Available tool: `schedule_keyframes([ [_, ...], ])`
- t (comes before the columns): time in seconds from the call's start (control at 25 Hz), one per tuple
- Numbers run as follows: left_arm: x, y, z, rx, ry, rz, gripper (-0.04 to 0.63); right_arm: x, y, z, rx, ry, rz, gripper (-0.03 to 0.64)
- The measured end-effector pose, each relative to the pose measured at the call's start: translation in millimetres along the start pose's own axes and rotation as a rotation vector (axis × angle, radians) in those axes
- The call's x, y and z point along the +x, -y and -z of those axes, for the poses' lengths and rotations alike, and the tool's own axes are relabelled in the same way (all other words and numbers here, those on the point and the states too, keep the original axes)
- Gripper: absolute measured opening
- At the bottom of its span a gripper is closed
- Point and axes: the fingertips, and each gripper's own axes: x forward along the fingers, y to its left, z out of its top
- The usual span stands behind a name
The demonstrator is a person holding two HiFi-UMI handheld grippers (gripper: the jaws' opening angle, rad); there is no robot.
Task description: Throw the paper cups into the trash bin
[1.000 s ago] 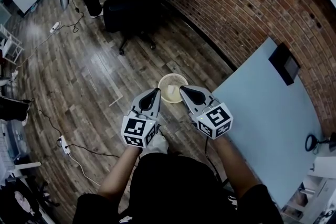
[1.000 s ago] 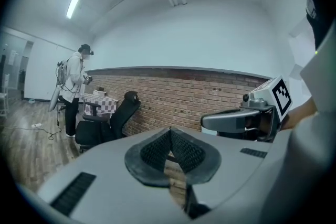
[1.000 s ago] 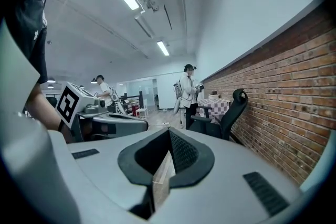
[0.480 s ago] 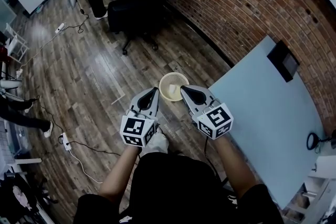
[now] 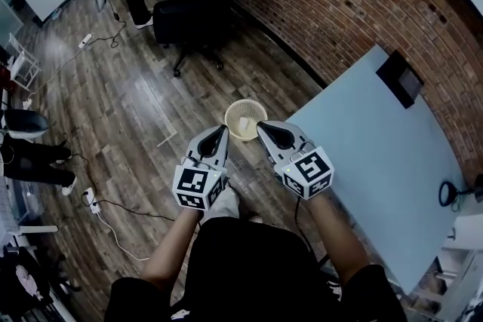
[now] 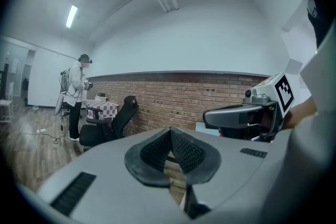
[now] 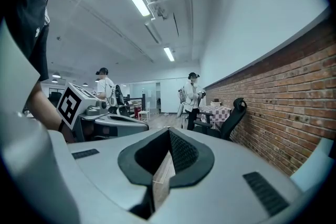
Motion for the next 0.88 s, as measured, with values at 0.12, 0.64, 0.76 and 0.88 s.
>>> schedule_keyframes([
  [0.12,-5,13,0,0.013,0.005,0.012,0.005,-11,-4,-1,-0.003,0.009,0.009,0.004],
  [0.64,-34,44,-1,-0.031,0.031,0.014,0.005,-49,-25,-1,-0.012,0.038,0.028,0.004],
  [0.76,-41,54,-7,-0.019,0.044,0.028,0.005,-55,-31,-1,-0.009,0.043,0.028,0.005],
  [0.88,-49,60,-11,-0.033,0.057,0.033,0.005,-62,-39,2,-0.003,0.042,0.028,0.005],
])
